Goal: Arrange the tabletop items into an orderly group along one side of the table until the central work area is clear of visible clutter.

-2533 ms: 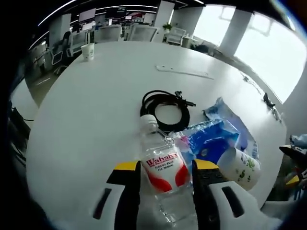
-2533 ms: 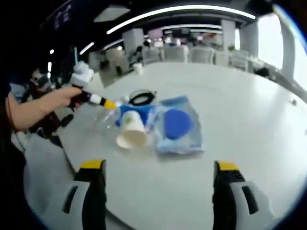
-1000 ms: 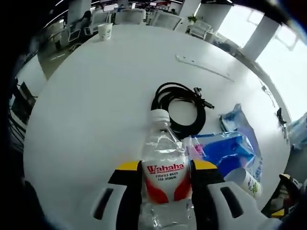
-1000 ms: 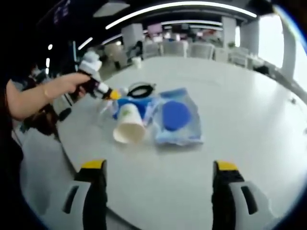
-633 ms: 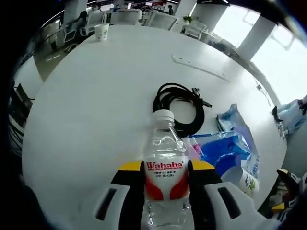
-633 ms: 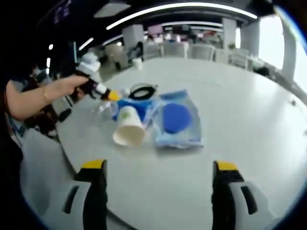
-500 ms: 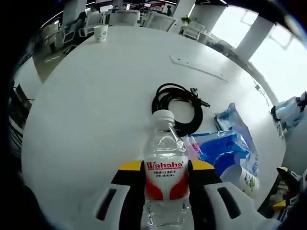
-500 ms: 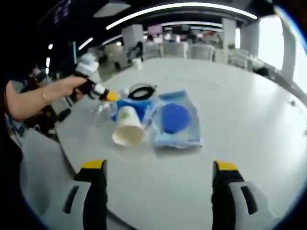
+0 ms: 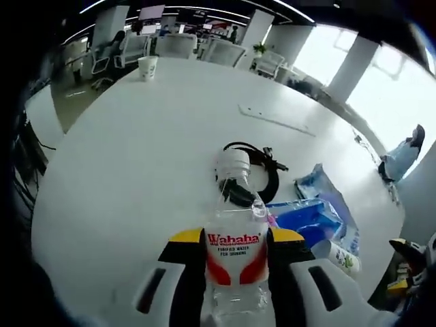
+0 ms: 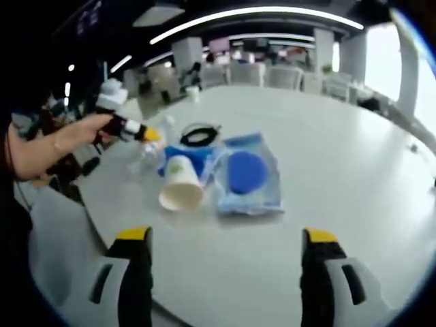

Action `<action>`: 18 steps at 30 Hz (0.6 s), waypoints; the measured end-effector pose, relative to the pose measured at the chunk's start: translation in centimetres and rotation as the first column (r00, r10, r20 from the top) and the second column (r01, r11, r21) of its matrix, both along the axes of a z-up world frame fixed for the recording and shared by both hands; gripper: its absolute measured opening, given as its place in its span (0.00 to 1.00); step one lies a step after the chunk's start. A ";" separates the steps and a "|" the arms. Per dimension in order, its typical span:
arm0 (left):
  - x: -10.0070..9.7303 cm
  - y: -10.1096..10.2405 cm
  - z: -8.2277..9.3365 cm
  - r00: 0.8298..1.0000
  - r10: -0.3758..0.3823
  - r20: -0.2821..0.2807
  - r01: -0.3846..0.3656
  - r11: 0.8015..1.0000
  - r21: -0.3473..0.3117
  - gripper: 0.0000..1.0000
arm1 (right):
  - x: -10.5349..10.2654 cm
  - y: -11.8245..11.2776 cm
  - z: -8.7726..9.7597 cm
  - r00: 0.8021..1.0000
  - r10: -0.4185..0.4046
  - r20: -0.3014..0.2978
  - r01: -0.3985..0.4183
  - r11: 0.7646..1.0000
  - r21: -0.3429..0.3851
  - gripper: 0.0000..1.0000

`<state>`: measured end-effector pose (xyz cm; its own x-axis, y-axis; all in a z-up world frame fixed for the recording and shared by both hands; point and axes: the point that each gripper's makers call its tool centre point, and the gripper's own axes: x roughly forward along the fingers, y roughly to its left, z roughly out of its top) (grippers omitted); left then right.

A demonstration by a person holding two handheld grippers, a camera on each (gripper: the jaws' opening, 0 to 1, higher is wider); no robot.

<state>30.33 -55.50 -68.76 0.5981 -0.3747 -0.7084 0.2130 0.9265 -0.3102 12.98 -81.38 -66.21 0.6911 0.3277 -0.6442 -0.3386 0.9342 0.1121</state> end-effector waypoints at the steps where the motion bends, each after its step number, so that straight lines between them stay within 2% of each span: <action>1: 0.2 0.0 0.3 1.000 -0.004 0.021 0.004 1.000 -0.002 0.32 | 0.0 0.0 0.0 1.000 0.000 0.000 0.000 1.000 -0.001 0.88; 5: 0.6 0.5 1.2 0.998 0.018 0.066 -0.018 1.000 -0.008 0.32 | 0.0 0.1 0.1 1.000 0.003 0.002 -0.003 1.000 -0.005 0.87; 10: 1.0 0.9 2.1 0.994 0.015 0.110 -0.016 1.000 0.014 0.32 | 0.0 0.2 0.1 1.000 0.011 0.000 -0.011 1.000 -0.009 0.87; 13: 1.7 1.1 3.1 0.982 0.019 0.186 -0.022 1.000 0.015 0.32 | 0.0 0.2 0.3 1.000 0.010 0.005 -0.010 1.000 -0.006 0.87; 15: 1.7 1.1 3.3 0.979 0.017 0.205 -0.020 1.000 0.015 0.32 | 0.0 0.1 0.3 1.000 0.008 0.006 -0.008 1.000 -0.006 0.87; 16: 2.0 1.2 3.6 0.971 0.018 0.239 -0.022 1.000 0.011 0.32 | 0.0 0.1 0.3 1.000 0.007 0.006 -0.006 1.000 -0.007 0.87; 18: 2.1 1.3 3.7 0.964 0.036 0.264 -0.037 0.999 -0.002 0.32 | -0.1 0.1 0.3 1.000 0.007 0.006 -0.006 1.000 -0.009 0.87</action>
